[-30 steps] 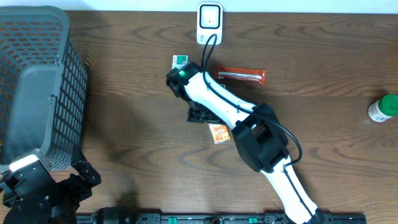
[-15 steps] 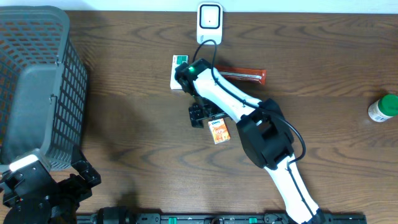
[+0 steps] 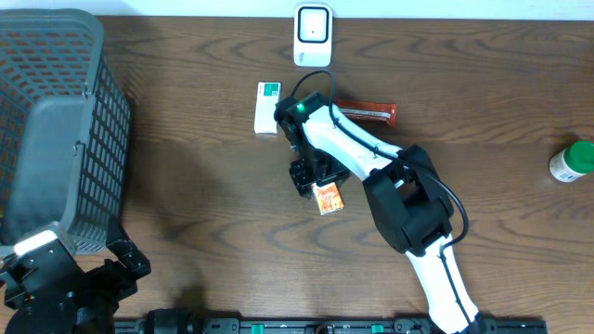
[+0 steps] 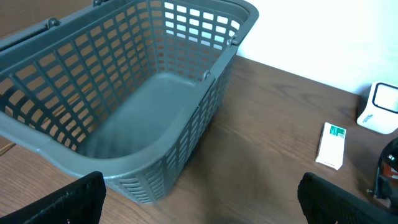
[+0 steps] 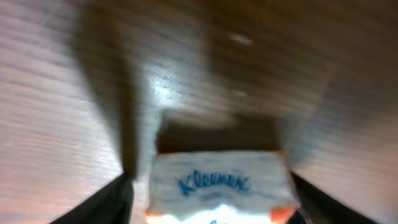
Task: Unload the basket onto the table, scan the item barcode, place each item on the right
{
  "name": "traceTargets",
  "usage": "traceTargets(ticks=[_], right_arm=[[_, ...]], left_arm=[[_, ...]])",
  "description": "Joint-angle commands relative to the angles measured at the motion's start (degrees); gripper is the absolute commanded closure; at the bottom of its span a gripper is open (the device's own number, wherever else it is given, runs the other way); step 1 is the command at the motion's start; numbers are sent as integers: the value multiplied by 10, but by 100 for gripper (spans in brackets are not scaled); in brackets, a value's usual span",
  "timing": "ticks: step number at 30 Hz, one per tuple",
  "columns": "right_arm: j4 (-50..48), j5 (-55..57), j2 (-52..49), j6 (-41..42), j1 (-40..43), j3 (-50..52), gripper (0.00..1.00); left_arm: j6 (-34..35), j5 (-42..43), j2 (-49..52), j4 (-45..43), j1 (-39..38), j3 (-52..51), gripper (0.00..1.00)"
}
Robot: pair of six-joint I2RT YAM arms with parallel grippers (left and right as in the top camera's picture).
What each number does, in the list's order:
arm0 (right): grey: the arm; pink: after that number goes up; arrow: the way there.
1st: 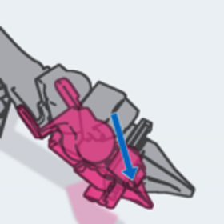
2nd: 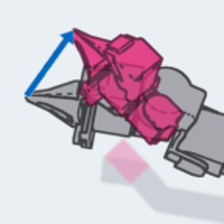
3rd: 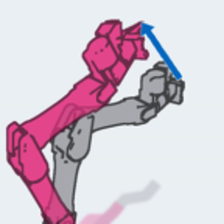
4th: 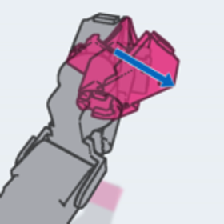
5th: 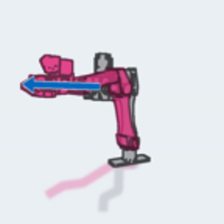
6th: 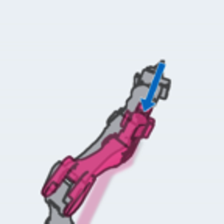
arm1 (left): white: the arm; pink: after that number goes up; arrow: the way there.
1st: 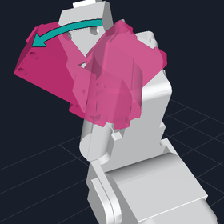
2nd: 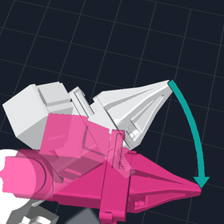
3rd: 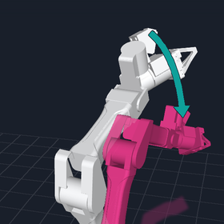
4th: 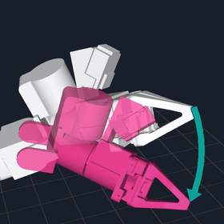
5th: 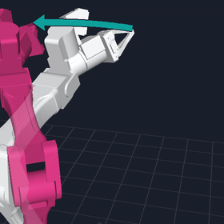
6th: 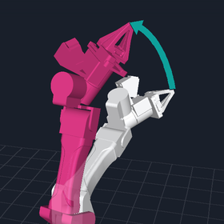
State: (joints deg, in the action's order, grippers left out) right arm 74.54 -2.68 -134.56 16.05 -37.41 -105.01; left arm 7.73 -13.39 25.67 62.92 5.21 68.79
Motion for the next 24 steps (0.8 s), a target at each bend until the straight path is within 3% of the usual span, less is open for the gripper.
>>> traceTargets(ticks=[1, 6, 11, 15, 19, 24], right_arm=[[-43, 6, -38, 8, -11, 27, 36], [-54, 6, -38, 118, -10, 26, 48], [-60, 6, -38, 205, -10, 26, 53], [-60, 6, -38, 218, -10, 26, 56], [-60, 6, -38, 264, -4, 25, 55], [-60, -12, -37, 381, 16, 9, 50]], left_arm=[[5, 3, 1, 1, 2, -3, 0], [5, 3, 1, 1, 2, -3, 0], [5, 3, 1, 1, 2, -3, 0], [5, 3, 1, 1, 2, -3, 0], [5, 3, 1, 1, 2, -3, 0], [5, 3, 1, 1, 2, -3, 0]])
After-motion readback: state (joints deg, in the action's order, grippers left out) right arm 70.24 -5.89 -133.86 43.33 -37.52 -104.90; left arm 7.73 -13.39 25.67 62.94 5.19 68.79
